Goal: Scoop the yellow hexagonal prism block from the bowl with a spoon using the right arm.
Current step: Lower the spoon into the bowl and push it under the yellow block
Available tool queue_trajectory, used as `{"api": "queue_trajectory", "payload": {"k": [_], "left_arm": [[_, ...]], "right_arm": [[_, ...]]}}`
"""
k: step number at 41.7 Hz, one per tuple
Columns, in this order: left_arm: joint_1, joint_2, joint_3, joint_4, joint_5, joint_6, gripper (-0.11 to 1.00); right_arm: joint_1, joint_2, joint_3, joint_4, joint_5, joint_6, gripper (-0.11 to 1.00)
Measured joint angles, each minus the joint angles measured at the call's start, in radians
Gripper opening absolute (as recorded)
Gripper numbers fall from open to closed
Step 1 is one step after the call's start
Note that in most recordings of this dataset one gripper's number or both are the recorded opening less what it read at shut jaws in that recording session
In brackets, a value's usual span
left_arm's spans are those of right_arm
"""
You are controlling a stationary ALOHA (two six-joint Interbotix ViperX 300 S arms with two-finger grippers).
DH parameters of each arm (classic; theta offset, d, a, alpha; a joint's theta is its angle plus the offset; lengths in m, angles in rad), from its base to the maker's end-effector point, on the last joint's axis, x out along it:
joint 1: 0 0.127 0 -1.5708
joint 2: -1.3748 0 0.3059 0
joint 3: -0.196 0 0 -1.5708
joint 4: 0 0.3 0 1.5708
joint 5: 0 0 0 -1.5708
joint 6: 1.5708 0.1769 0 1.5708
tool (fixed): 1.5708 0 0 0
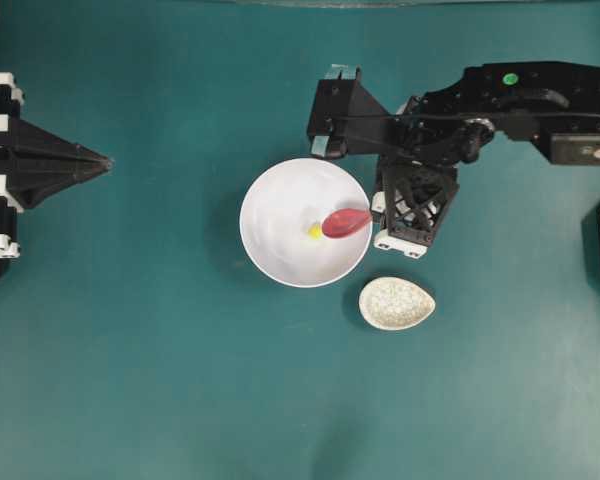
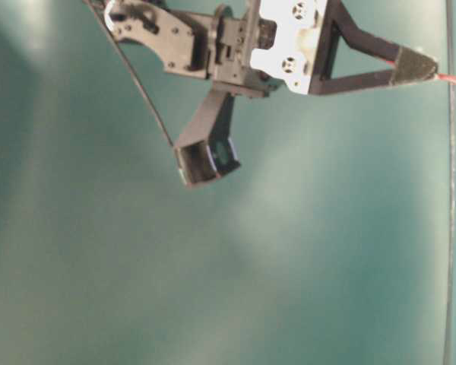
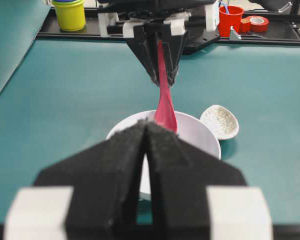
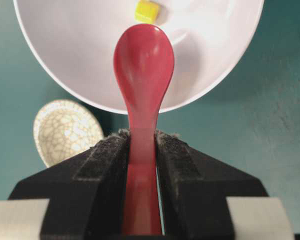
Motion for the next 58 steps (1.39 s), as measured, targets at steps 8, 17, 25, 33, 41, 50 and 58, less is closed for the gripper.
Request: {"api": "queue_trajectory", "payload": {"k": [8, 17, 25, 33, 41, 50, 58], "left_arm": [[0.002, 0.000, 0.000, 0.000, 0.000, 0.000, 0.00], [0.002, 0.000, 0.000, 0.000, 0.000, 0.000, 0.00], [0.002, -0.002, 0.000, 0.000, 0.000, 0.000, 0.00], [0.002, -0.002, 0.000, 0.000, 0.000, 0.000, 0.00], [0.002, 0.000, 0.000, 0.000, 0.000, 0.000, 0.00], [0.002, -0.002, 0.000, 0.000, 0.006, 0.000, 0.00], [0.002, -0.003, 0.000, 0.000, 0.011, 0.000, 0.00]], "right_arm": [[0.000, 0.031, -0.012, 0.000, 0.018, 0.002, 0.23], [0.002, 0.052, -0.025, 0.000, 0.032, 0.002, 0.23], [0.002, 0.071, -0.034, 0.000, 0.032, -0.002, 0.23], [0.003, 0.094, -0.049, 0.000, 0.029, -0.008, 0.23], [0.003, 0.121, -0.069, 0.000, 0.017, -0.015, 0.23], [0.002, 0.143, -0.091, -0.002, -0.029, -0.040, 0.23], [0.003, 0.152, -0.107, -0.002, -0.075, -0.044, 0.23]]}}
